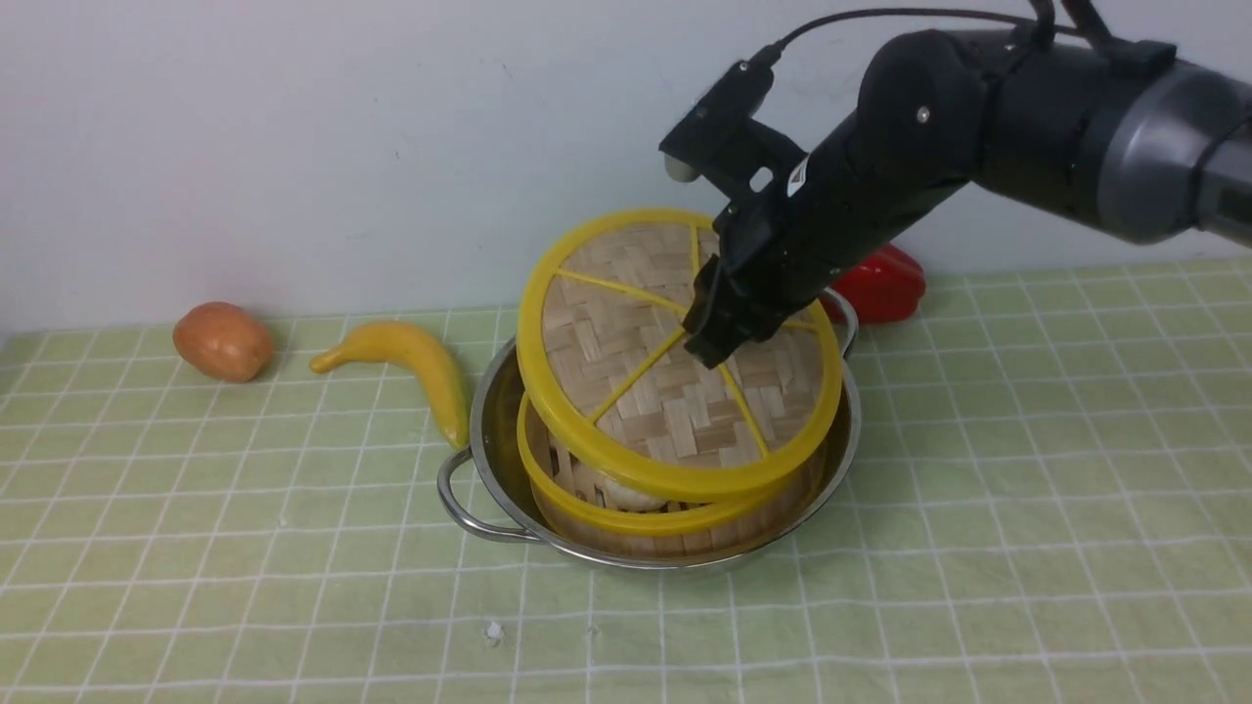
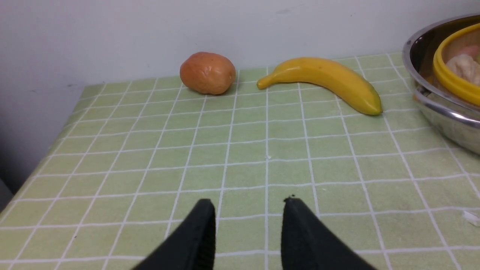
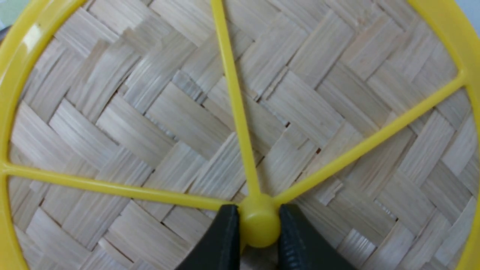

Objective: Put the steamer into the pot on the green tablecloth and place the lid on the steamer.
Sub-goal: 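Place the bamboo steamer lid onto the steamer basket in the pot with the right gripper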

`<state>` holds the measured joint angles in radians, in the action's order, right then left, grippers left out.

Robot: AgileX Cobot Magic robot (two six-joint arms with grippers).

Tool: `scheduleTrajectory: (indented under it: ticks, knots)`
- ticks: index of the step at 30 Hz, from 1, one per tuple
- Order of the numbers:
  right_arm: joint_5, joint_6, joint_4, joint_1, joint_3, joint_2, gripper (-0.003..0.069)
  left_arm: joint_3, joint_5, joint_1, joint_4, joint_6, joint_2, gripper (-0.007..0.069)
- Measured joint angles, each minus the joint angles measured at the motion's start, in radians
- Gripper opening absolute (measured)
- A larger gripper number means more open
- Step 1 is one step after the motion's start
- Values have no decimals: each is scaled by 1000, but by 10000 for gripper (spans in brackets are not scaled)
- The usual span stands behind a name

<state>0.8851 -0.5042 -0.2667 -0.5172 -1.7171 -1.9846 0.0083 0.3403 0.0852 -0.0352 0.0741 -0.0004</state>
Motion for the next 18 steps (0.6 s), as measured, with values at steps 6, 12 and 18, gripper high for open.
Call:
scheduleTrajectory:
  ticks: [6, 12, 18]
  knots:
    - [-16, -44, -33, 0, -1, -44, 145, 0, 0, 0, 0, 0, 0, 243]
    - [-44, -82, -54, 0, -1, -47, 145, 0, 0, 0, 0, 0, 0, 243]
    - [-44, -92, -54, 0, -1, -47, 145, 0, 0, 0, 0, 0, 0, 243]
